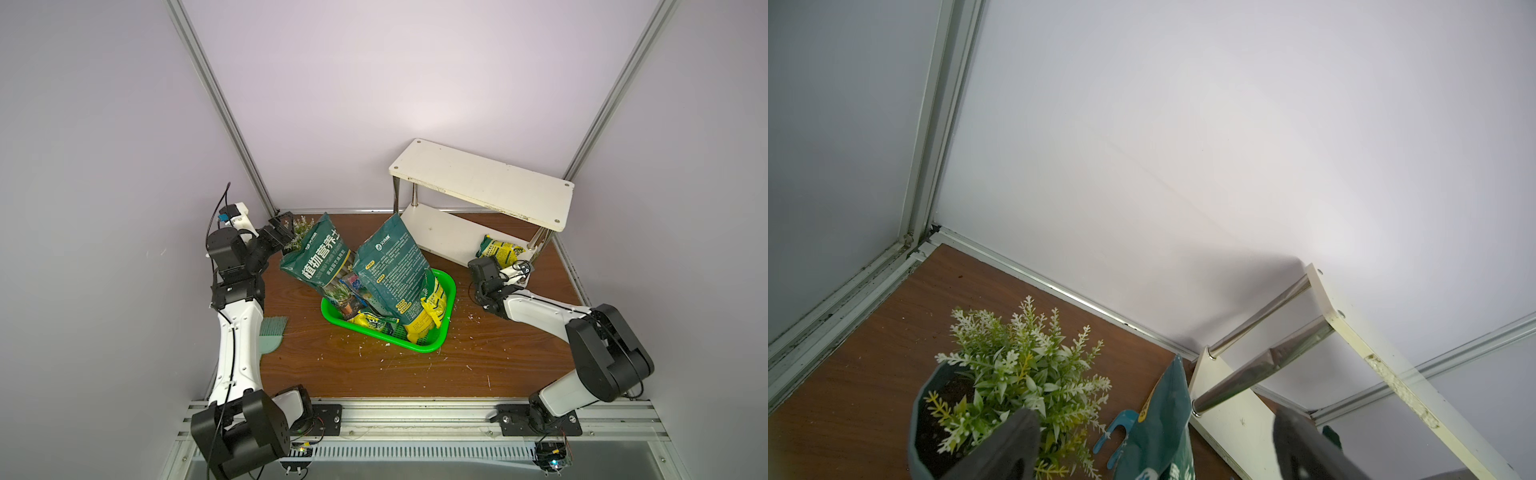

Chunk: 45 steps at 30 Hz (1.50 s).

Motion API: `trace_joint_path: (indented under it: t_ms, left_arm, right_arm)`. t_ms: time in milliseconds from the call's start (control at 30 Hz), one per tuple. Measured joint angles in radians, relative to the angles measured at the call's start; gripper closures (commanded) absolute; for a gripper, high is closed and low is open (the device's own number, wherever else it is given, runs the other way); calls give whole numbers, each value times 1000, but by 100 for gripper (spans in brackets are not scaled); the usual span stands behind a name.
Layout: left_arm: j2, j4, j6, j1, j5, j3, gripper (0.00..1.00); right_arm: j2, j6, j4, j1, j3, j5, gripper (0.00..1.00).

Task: Take down the fertilizer bag from the shelf
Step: Pick up the fertilizer bag from the shelf.

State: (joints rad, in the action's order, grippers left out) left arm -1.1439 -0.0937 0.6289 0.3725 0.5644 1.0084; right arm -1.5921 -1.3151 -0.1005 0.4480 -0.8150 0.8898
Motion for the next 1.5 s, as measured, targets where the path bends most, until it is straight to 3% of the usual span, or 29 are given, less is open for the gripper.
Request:
trace_joint_path:
  t_ms: [833, 867, 933, 1033, 1067, 1133, 1267, 1500]
  left_arm:
    - [-9, -7, 12, 8, 10, -6, 9]
    - [-10, -7, 13, 8, 11, -7, 9]
    - [-14, -8, 15, 9, 12, -7, 9]
    - [-19, -11, 19, 12, 16, -7, 9]
    - [-21, -11, 20, 13, 16, -7, 9]
    - [-23, -14, 23, 16, 18, -7, 9]
    - [-25, -16, 27, 19, 19, -7, 9]
    - [-25, -16, 27, 21, 19, -7, 9]
  right_arm:
    - [-146, 108, -31, -99, -157, -4, 1]
    - [-150, 112, -31, -103, -160, -5, 5]
    - [-153, 127, -33, -111, -171, -5, 26]
    - [-153, 153, -43, -117, -182, 3, 85]
    - [-153, 161, -50, -119, -183, 4, 94]
    - [-153, 190, -68, -121, -183, 2, 100]
    - [-134, 292, -107, -122, -171, -37, 100]
    - [-10, 606, -238, -119, -69, -327, 100]
